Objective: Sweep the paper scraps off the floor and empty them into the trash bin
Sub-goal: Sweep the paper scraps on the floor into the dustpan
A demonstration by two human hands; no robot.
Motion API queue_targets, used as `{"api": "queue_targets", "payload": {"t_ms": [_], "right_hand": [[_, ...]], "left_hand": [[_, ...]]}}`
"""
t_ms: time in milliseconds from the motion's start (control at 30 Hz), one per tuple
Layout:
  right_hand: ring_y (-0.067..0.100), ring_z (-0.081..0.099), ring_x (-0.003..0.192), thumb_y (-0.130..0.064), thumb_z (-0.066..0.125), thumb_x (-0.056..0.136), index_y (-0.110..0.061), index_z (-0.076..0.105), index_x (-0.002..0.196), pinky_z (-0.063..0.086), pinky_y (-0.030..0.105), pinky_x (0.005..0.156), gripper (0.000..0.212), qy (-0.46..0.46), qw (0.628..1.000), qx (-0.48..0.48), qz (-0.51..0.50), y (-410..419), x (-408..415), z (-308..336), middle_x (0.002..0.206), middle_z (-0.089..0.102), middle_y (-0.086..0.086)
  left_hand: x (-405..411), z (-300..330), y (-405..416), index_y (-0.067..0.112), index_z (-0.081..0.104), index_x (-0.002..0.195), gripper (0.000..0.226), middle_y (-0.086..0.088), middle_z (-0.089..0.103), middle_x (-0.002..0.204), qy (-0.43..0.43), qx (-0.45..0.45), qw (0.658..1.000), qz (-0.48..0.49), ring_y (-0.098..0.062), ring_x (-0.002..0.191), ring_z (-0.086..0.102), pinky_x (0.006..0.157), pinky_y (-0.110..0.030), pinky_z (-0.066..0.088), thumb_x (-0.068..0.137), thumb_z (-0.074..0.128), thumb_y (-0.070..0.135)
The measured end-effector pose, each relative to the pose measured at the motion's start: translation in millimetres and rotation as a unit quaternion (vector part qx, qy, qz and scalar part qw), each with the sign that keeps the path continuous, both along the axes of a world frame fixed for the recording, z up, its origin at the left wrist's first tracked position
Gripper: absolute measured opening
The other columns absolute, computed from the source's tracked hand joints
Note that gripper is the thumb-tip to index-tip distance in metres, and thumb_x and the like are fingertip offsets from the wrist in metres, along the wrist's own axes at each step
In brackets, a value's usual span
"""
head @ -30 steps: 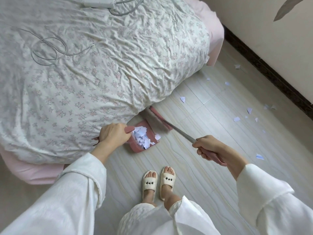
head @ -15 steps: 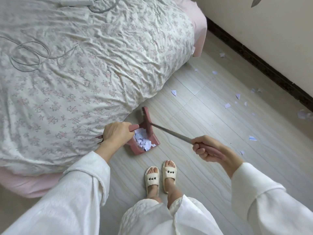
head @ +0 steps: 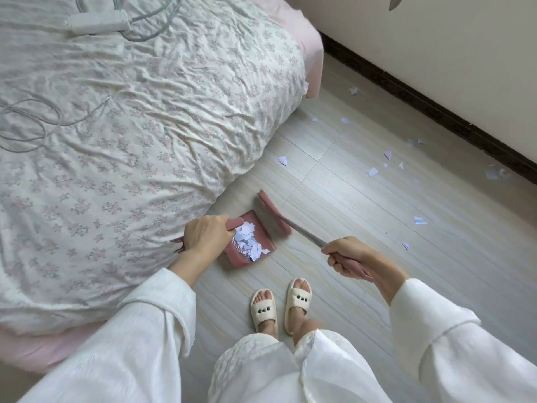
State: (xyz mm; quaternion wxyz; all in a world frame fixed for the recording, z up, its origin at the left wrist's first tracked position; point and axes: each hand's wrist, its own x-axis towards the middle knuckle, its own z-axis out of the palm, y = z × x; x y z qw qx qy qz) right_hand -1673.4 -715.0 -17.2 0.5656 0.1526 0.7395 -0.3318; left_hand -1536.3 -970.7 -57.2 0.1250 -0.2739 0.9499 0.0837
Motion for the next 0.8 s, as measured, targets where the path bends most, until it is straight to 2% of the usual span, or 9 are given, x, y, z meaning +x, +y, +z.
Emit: {"api": "queue_targets", "payload": {"t_ms": [200,267,433,667,800], "right_hand": [[0.007,0.041,0.029,-0.015,0.052,0.094,-0.008,0.05,0.074,0.031,0.013,0.029,0.021,-0.05,0.996,-0.011,-0.075,56.4,-21.8,19.8,0.046,0.051,0.001],[0.007,0.04,0.029,-0.016,0.052,0.094,-0.01,0.049,0.075,0.03,0.013,0.029,0.02,-0.042,0.995,-0.017,-0.086,74.1,-26.4,24.2,0.05,0.051,0.002],[0.008,0.04,0.029,-0.013,0.052,0.094,-0.011,0.048,0.078,0.029,0.013,0.03,0.017,0.01,0.982,-0.029,-0.187,132.9,-51.6,31.7,0.059,0.048,0.004],[0.007,0.038,0.025,-0.011,0.05,0.094,-0.013,0.046,0.082,0.029,0.009,0.031,0.013,0.046,0.939,-0.025,-0.339,230.3,-110.5,18.8,0.061,0.045,0.004],[0.006,0.039,0.023,-0.007,0.045,0.095,-0.012,0.045,0.082,0.031,0.008,0.031,0.013,0.054,0.904,-0.029,-0.423,284.5,-149.9,11.1,0.062,0.043,0.005]], "left_hand": [[-52.1,7.0,34.8,0.021,0.062,0.083,0.022,-0.007,0.069,0.083,0.012,0.007,0.999,-0.038,-0.029,0.081,0.063,0.06,-0.027,0.034,0.085,0.053,0.041],[-67.9,9.6,46.9,0.022,0.063,0.085,0.021,-0.008,0.069,0.085,0.015,0.012,0.999,-0.041,-0.029,0.083,0.063,0.061,-0.028,0.035,0.084,0.054,0.041],[-137.3,18.2,100.0,0.022,0.065,0.087,0.015,-0.008,0.069,0.085,0.02,0.025,0.995,-0.089,-0.029,0.083,0.063,0.063,-0.028,0.032,0.081,0.058,0.034],[-221.7,16.3,185.0,0.018,0.059,0.075,0.024,-0.011,0.068,0.078,0.048,0.012,0.994,-0.095,-0.033,0.077,0.063,0.06,-0.029,0.033,0.087,0.052,0.038],[-270.2,16.3,240.1,0.02,0.062,0.081,0.027,-0.01,0.068,0.077,0.048,0.017,0.995,-0.088,-0.032,0.076,0.062,0.06,-0.029,0.032,0.089,0.047,0.041]]}}
